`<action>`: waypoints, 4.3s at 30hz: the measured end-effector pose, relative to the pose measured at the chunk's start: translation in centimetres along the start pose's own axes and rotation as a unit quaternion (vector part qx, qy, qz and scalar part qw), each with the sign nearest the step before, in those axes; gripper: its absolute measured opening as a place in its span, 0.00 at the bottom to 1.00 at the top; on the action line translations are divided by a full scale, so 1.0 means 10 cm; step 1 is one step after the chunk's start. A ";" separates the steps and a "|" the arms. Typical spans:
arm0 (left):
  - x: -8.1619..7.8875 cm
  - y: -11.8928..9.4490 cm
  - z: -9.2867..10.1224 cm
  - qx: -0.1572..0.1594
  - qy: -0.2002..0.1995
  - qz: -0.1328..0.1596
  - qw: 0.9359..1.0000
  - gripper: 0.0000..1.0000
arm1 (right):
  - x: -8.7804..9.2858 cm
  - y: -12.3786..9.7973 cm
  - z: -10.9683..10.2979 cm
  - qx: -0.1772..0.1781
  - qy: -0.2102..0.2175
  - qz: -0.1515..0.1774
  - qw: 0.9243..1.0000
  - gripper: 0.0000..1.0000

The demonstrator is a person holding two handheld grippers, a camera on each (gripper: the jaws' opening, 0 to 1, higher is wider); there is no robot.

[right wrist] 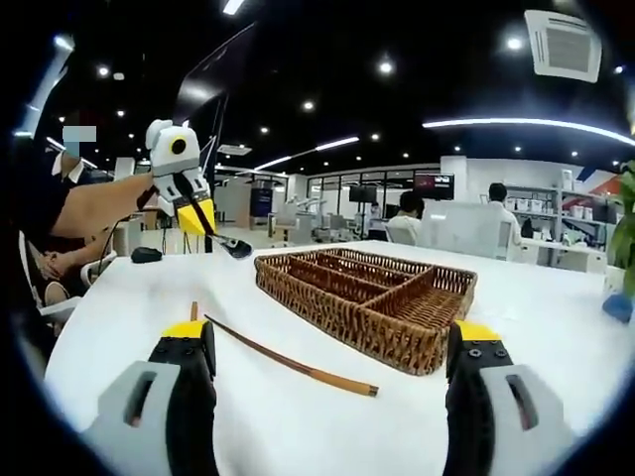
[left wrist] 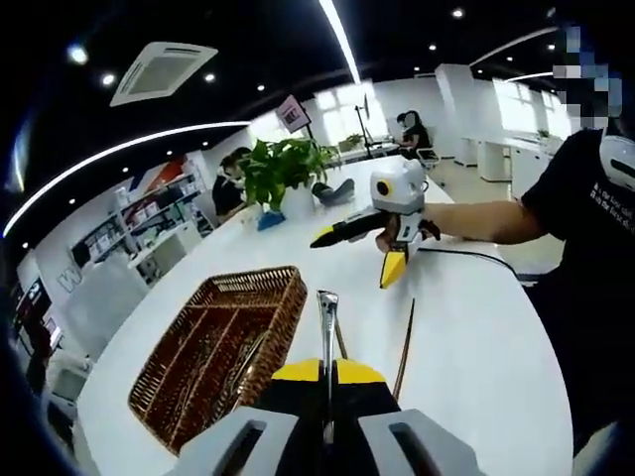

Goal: Arrange the knives, forks, and spoons in their matching storage slots by inserting each utensil handle-first until every utensil is classified and aligned in the correct compartment

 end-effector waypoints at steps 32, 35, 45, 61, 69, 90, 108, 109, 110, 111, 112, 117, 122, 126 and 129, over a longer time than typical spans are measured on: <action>0.14 0.23 -0.43 0.020 0.012 0.001 1.000 0.00 | 0.01 0.05 -0.07 -0.014 0.012 -0.005 1.000 0.99; 0.20 0.26 -0.50 0.019 0.012 -0.001 1.000 0.00 | 0.04 0.06 -0.07 -0.014 0.007 -0.012 1.000 0.99; 0.42 0.36 -0.72 0.026 0.001 0.001 1.000 0.00 | 0.00 0.05 -0.08 -0.017 0.017 -0.002 1.000 0.99; 0.51 0.55 -1.24 0.026 0.009 0.010 1.000 0.00 | 0.01 0.05 -0.01 -0.013 0.034 0.001 0.999 0.99; 0.56 0.63 -1.51 0.021 0.013 0.017 1.000 0.00 | 0.00 0.04 -0.06 -0.016 0.033 0.002 0.999 0.99; 0.94 0.98 -1.84 0.033 -0.001 0.027 0.999 0.00 | 0.08 0.08 -0.03 -0.011 0.036 -0.011 0.999 0.99; 1.35 1.27 -1.76 0.077 -0.037 0.004 0.996 0.00 | 0.12 0.08 0.03 -0.007 0.036 -0.020 0.999 0.99; 1.34 1.28 -1.75 0.080 -0.041 0.007 0.996 0.00 | 0.12 0.08 0.03 -0.006 0.035 -0.021 0.999 0.99; 1.34 1.28 -1.75 0.081 -0.042 0.009 0.996 0.00 | 0.13 0.08 0.03 -0.006 0.035 -0.022 0.999 0.99; 1.33 1.29 -1.73 0.082 -0.042 0.010 0.996 0.00 | 0.13 0.08 0.04 -0.006 0.035 -0.023 0.999 0.99; 1.33 1.31 -1.71 0.083 -0.035 0.002 0.996 0.00 | 0.13 0.08 0.05 -0.006 0.036 -0.023 0.999 0.99; 1.37 1.34 -1.67 0.101 -0.032 -0.027 0.994 0.00 | 0.14 0.09 0.04 -0.008 0.037 -0.025 0.999 0.99; 1.38 1.37 -1.66 0.124 -0.035 -0.050 0.990 0.00 | 0.15 0.11 0.02 -0.012 0.037 -0.028 0.999 0.99; 1.42 1.37 -1.66 0.128 -0.056 -0.038 0.989 0.00 | 0.15 0.10 0.02 -0.011 0.033 -0.029 0.999 0.99; 1.42 1.37 -1.67 0.126 -0.057 -0.037 0.990 0.00 | 0.14 0.09 0.04 -0.009 0.034 -0.026 0.999 0.99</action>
Point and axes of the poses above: the point that each gripper's makers call its tool centre point, and the gripper's own axes: y roughly forward along the fingers, z roughly to its right, x roughly out of its underside, the point moved 5 cm from there along -y, roughly backward along the fingers, and after that the axes turned 13 degrees about y, right-handed, at the moved point
